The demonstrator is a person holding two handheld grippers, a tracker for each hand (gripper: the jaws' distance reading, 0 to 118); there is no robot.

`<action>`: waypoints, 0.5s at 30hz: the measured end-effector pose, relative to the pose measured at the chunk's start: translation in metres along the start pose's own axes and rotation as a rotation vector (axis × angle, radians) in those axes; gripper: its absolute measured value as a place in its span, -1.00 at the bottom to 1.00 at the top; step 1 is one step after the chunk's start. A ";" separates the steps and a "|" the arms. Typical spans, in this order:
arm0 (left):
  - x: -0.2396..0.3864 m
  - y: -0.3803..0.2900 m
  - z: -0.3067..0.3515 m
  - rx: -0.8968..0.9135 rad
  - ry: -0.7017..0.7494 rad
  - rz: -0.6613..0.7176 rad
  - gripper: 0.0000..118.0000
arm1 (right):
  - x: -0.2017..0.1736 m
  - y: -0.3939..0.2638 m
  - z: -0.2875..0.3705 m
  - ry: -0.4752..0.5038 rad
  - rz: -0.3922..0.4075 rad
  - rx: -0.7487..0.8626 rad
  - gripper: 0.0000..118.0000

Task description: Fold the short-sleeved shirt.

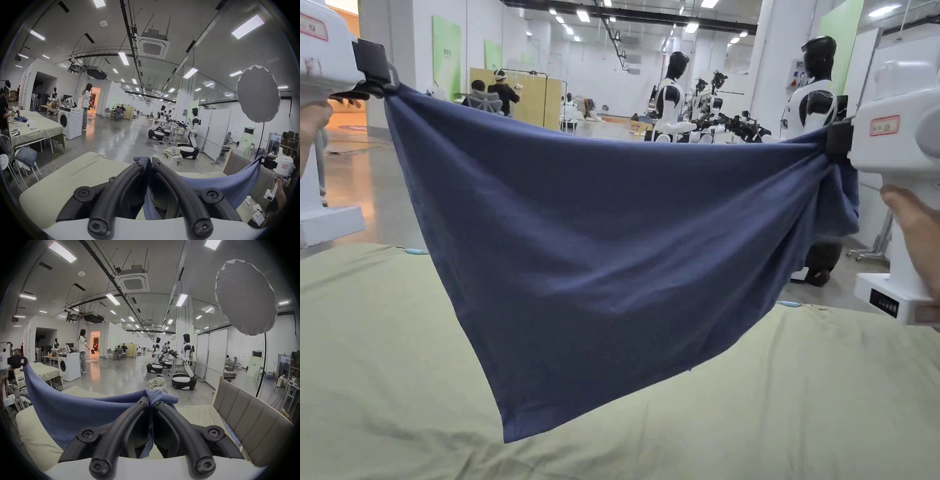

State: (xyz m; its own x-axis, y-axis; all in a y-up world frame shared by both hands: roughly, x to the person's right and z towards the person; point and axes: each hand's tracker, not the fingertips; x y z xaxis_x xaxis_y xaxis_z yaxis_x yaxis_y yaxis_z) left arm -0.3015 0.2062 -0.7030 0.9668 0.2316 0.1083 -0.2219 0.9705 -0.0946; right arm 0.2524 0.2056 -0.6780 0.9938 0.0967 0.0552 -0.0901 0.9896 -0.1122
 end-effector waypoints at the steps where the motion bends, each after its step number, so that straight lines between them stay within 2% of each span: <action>1: 0.000 -0.003 -0.006 0.001 -0.001 0.001 -0.92 | -0.002 0.002 -0.007 -0.010 -0.001 0.000 -0.92; 4: -0.003 -0.012 -0.023 -0.016 0.019 -0.006 -0.92 | -0.005 0.003 -0.026 -0.026 -0.004 0.001 -0.92; 8: -0.013 -0.037 -0.031 -0.041 0.019 0.022 -0.92 | -0.012 -0.012 -0.046 -0.036 0.045 -0.045 -0.92; 12: -0.024 -0.077 -0.028 -0.102 0.012 0.009 -0.92 | -0.015 -0.052 -0.055 -0.008 0.019 -0.101 -0.92; 15: -0.039 -0.122 -0.013 -0.150 -0.032 0.120 -0.92 | -0.013 -0.094 -0.050 0.022 0.010 -0.151 -0.92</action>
State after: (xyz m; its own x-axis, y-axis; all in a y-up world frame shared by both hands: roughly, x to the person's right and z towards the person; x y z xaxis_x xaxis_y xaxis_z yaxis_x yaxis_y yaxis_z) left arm -0.3109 0.0778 -0.7082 0.9297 0.3489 0.1183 -0.3113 0.9156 -0.2543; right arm 0.2511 0.1055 -0.7176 0.9942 0.1028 0.0317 -0.0910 0.9612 -0.2603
